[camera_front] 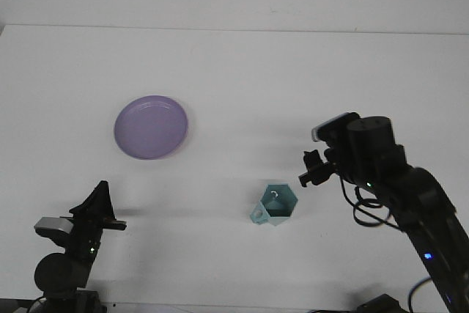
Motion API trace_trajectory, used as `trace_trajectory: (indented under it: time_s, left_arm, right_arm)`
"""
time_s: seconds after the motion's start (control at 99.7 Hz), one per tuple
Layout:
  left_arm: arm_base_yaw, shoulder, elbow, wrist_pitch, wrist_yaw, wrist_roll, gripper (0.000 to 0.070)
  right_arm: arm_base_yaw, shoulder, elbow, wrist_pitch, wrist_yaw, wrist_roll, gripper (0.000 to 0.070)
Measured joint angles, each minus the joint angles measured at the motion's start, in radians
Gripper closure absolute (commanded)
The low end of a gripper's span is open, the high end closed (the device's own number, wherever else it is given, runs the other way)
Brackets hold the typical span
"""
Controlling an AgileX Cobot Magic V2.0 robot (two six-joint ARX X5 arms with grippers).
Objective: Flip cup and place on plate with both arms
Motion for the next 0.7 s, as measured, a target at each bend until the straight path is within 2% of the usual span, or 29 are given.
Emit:
trace_trajectory:
  time_s: [0.1, 0.231, 0.421, 0.552, 0.702]
  left_arm:
    - [0.000, 0.041, 0.084, -0.056, 0.040, -0.029, 0.0687]
    - [0.000, 0.149, 0.222, -0.140, 0.111, -0.025, 0.0688]
    - [-0.018, 0.414, 0.446, -0.245, 0.248, 0.045, 0.0688]
    - [-0.069, 0.609, 0.623, -0.380, 0.274, 0.095, 0.0688]
    - [-0.164, 0.815, 0.794, -0.505, 0.276, 0.161, 0.0687]
  right_arm:
    - [-0.040, -0.153, -0.138, 0.133, 0.000, 0.008, 0.0333]
    - [-0.095, -0.343, -0.352, 0.293, 0.003, 0.027, 0.0333]
    - [-0.134, -0.591, -0.625, 0.413, 0.006, 0.061, 0.0339]
    - [-0.136, -0.723, -0.751, 0.488, 0.042, 0.069, 0.0339]
    - [-0.136, -0.809, -0.810, 0.520, 0.093, 0.068, 0.0339]
